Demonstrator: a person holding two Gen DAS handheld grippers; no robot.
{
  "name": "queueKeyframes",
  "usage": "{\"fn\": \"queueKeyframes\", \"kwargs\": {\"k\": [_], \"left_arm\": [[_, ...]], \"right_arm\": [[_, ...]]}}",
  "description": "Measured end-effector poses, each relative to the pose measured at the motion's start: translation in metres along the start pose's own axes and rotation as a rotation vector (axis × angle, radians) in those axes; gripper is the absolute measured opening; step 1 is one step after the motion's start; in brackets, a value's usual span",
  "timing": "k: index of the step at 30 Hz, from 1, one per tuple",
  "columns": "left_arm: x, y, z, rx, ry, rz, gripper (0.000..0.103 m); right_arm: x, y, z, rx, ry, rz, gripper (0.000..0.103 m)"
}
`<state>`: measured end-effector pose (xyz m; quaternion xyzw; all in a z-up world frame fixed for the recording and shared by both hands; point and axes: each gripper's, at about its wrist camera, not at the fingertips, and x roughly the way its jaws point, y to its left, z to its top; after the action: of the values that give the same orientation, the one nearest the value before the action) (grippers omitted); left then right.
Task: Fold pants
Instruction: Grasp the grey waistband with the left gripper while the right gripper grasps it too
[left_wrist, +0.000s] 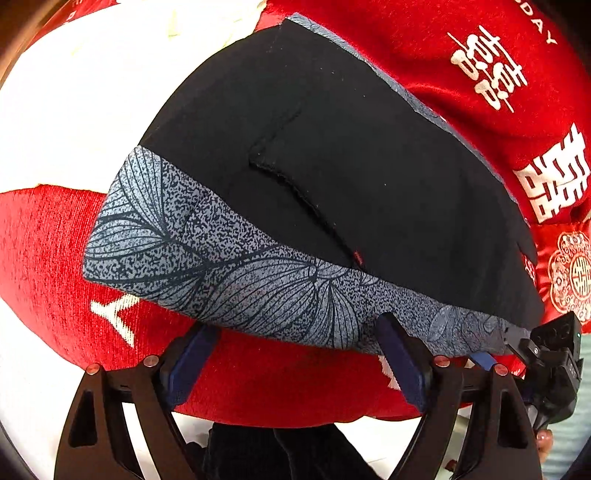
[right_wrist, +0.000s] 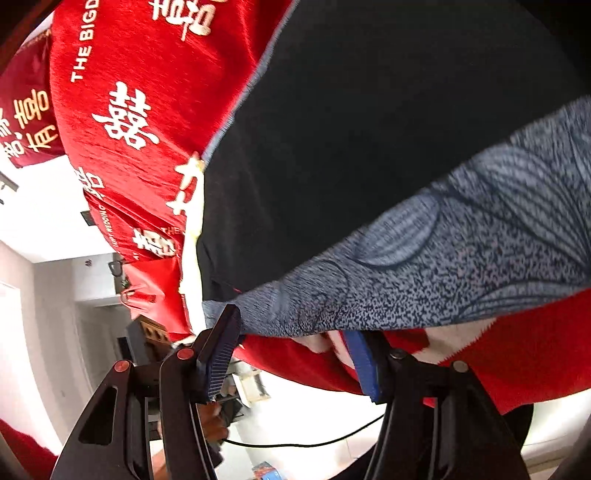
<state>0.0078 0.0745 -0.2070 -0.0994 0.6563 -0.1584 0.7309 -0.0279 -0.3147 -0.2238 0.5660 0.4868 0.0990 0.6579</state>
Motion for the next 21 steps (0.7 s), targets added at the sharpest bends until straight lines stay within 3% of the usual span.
{"fn": "queueKeyframes", "kwargs": {"k": [7,10,11,13,14,15,17,21], "left_arm": [[-0.002,0.001,0.019,-0.105,-0.037,-0.021,0.086],[-0.003,0.000,0.021,-0.090,-0.056,0.057,0.056],[-0.004,-0.003,0.022,-0.065,-0.062,0.080,0.034],[-0.004,-0.004,0.025,-0.043,-0.042,0.073,0.025],[-0.006,-0.003,0.026,-0.046,-0.038,0.069,0.022],[-0.010,-0.004,0.029,-0.044,-0.031,0.066,0.021],[-0.020,-0.011,0.034,-0.032,-0.032,0.068,0.020],[-0.059,-0.031,0.057,0.008,-0.075,0.056,0.020]], "right_arm": [[0.000,-0.003,0.000,0.006,0.027,-0.022,0.062],[-0.008,-0.013,0.002,0.030,0.015,-0.039,0.062],[-0.010,-0.020,0.007,0.070,-0.008,-0.016,0.062],[-0.014,-0.028,0.011,0.146,-0.031,0.019,0.048],[-0.016,-0.029,0.012,0.178,-0.045,-0.004,0.018],[-0.020,-0.028,0.014,0.195,-0.052,-0.054,0.006],[-0.029,-0.015,0.014,0.164,-0.057,-0.094,0.006],[-0.051,0.049,0.032,-0.051,-0.033,-0.167,0.006]]}}
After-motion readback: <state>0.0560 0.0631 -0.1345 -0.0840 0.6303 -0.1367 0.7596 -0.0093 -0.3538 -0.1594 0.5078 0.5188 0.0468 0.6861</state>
